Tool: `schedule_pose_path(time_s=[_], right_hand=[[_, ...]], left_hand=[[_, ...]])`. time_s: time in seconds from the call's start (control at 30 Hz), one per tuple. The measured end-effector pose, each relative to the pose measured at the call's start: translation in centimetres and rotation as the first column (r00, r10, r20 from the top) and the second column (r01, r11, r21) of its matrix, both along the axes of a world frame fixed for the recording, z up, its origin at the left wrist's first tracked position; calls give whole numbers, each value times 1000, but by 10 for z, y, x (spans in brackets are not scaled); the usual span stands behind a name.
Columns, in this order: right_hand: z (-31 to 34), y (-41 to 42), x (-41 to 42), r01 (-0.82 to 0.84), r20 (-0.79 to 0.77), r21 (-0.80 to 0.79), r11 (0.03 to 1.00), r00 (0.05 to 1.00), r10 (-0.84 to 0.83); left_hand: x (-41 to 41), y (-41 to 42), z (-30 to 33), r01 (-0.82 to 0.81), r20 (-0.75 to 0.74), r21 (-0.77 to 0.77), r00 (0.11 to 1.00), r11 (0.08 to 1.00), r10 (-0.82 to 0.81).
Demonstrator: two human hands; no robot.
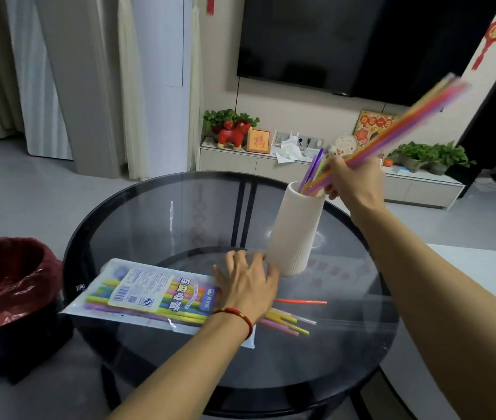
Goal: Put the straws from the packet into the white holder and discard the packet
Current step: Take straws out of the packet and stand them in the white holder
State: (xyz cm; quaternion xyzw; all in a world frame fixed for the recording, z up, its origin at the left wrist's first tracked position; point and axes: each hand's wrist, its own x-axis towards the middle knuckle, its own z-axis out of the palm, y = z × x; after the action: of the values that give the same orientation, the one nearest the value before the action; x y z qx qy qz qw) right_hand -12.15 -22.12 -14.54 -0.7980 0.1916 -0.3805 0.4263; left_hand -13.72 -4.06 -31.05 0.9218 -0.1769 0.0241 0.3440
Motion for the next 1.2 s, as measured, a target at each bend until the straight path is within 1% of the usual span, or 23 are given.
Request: schedule_pose_path(time_s=[0.07, 0.17, 0.2, 0.27, 0.37, 0.5, 0.57, 0.63, 0.7, 0.73, 0.77, 0.8, 0.83, 0.87, 0.9, 0.93, 1.0, 1.03, 1.07, 1.1, 1.13, 1.17, 1.2], right_hand=[[6, 3, 4, -47, -123, -94, 994, 992, 35], [11, 6, 9, -127, -313, -130, 983, 946, 81], [12, 7, 10, -140, -343, -130, 982, 935, 88], [15, 9, 10, -160, -353, -115, 981, 929, 110], [19, 11, 8, -166, -326, -129, 978, 938, 116], [20, 12, 2, -143, -254, -223, 964, 963, 85], [17, 14, -2, -109, -199, -266, 958, 978, 56], [13, 17, -8, -56, -101, -341, 939, 995, 22], [7, 22, -21, 12, 74, -418, 908, 997, 20], [2, 26, -29, 15, 153, -458, 889, 986, 63], [-6, 29, -38, -16, 182, -508, 861, 975, 126], [-17, 31, -47, -85, 141, -559, 825, 970, 196], [-32, 32, -55, -187, 28, -593, 783, 967, 252], [-50, 33, -62, -300, -129, -600, 742, 951, 280], [-68, 32, -68, -397, -288, -591, 703, 917, 276], [-87, 29, -74, -465, -419, -568, 679, 874, 248], [-123, 21, -85, -541, -595, -477, 692, 779, 199], [-140, 19, -90, -572, -678, -402, 715, 711, 187], [-156, 19, -95, -603, -763, -326, 728, 623, 174], [-172, 21, -100, -636, -827, -279, 720, 540, 157], [-186, 24, -104, -662, -859, -265, 701, 493, 140], [-196, 27, -106, -671, -863, -276, 688, 489, 131], [-202, 30, -106, -666, -843, -302, 682, 521, 136]], left_hand=[[-1, 3, 4, -11, 12, -14, 1000, 1000, 12], [-2, 8, 9, -26, 14, -26, 1000, 999, 26], [-3, 9, 10, -29, 17, -23, 999, 999, 30], [-3, 13, 11, -29, 20, -10, 999, 1000, 30], [-4, 19, 11, -16, 15, 9, 1000, 1000, 16], [-3, 25, 11, 1, 16, 36, 1000, 999, -2], [-2, 29, 11, 54, 17, 65, 998, 996, -56], [-2, 34, 12, 148, 35, 57, 988, 987, -150], [-4, 44, 16, 254, 90, 24, 963, 967, -255], [-4, 50, 18, 301, 116, 32, 946, 953, -303], [-5, 56, 18, 344, 137, 81, 926, 936, -352], [-5, 61, 17, 379, 150, 178, 902, 908, -405], [-6, 66, 13, 401, 140, 311, 877, 862, -459], [-7, 71, 8, 411, 95, 438, 863, 800, -496], [-8, 76, 2, 420, 27, 528, 861, 738, -509], [-8, 80, -4, 430, -33, 577, 862, 694, -506], [-6, 87, -10, 429, -82, 614, 869, 663, -487], [-4, 90, -9, 416, -80, 622, 876, 663, -475], [-2, 93, -8, 404, -77, 629, 883, 665, -463], [0, 95, -7, 396, -76, 632, 887, 666, -455], [1, 96, -7, 392, -73, 630, 889, 671, -451], [1, 95, -7, 392, -67, 624, 889, 676, -453], [2, 94, -7, 393, -61, 616, 888, 683, -455]])
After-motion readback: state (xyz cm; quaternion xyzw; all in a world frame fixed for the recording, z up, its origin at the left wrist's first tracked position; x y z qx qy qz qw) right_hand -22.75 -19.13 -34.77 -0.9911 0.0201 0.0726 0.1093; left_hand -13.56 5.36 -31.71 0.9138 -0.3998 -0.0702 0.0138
